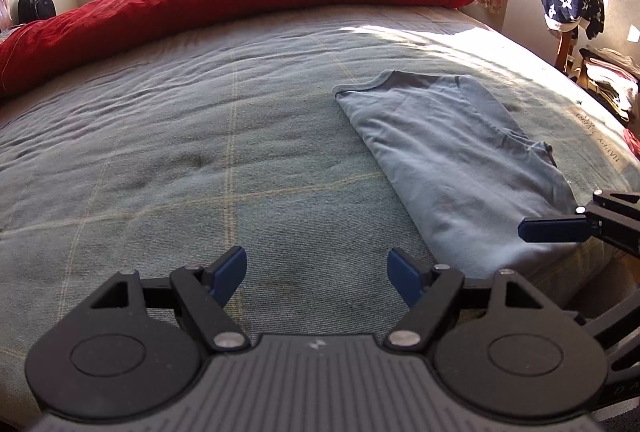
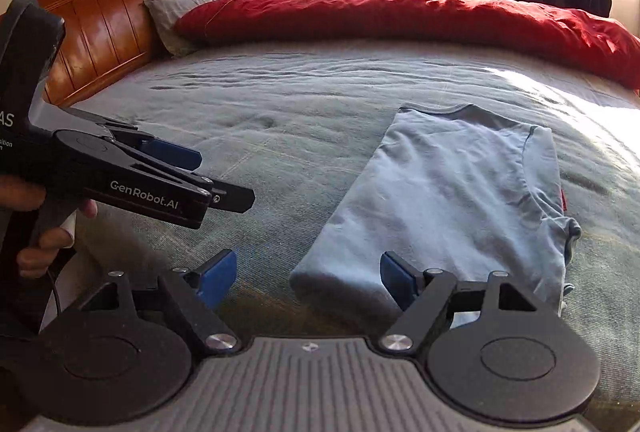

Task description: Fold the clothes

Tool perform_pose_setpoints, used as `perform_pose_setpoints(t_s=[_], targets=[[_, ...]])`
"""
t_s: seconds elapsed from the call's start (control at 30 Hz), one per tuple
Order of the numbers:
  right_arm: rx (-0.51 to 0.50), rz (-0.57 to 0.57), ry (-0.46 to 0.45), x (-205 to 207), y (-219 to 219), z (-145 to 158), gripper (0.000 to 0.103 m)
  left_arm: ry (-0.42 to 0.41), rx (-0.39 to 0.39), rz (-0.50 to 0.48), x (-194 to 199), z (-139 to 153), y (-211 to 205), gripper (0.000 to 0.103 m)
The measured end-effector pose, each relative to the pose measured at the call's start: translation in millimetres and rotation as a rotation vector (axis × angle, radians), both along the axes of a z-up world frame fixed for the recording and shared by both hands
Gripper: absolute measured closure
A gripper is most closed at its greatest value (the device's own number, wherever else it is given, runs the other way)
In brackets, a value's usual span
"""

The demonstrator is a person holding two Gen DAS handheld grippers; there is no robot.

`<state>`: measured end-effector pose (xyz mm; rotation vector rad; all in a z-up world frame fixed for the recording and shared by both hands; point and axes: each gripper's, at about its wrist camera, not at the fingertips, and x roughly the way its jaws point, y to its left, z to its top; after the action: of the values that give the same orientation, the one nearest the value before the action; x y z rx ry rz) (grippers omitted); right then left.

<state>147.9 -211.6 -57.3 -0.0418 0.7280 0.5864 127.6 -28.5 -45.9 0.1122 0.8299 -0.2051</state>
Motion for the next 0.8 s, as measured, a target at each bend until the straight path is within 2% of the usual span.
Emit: perform_pose_setpoints(t_s=[0.1,0.2,0.37,0.5,0.63,0.8], targets=[[-0.034,-0.015,0.071,2,4,-15,0.018,0.006,-0.013,0.009,0,-2,8,0.024],[-0.021,-0.027,0.072,0,2,-9,0.018,0.008,-0.023,0.014,2,-4,14,0.024],[0.024,0.014,0.018,1,15,12,0.018,0.002,-0.037,0.026,1,-4,23,0.022],[-0.002,0.058,0.052,4,33,1,0.017,0.001,-0.064,0.048,-1,-2,35,0.021],[-0.029,0.057,0.076,2,37,-10,0.011,0.004,-0.076,0.047,-1,-2,39,0.020],[-0.015,0.014,0.057,11,26,2,0.011,0.009,-0.085,0.031,0,-3,38,0.020]])
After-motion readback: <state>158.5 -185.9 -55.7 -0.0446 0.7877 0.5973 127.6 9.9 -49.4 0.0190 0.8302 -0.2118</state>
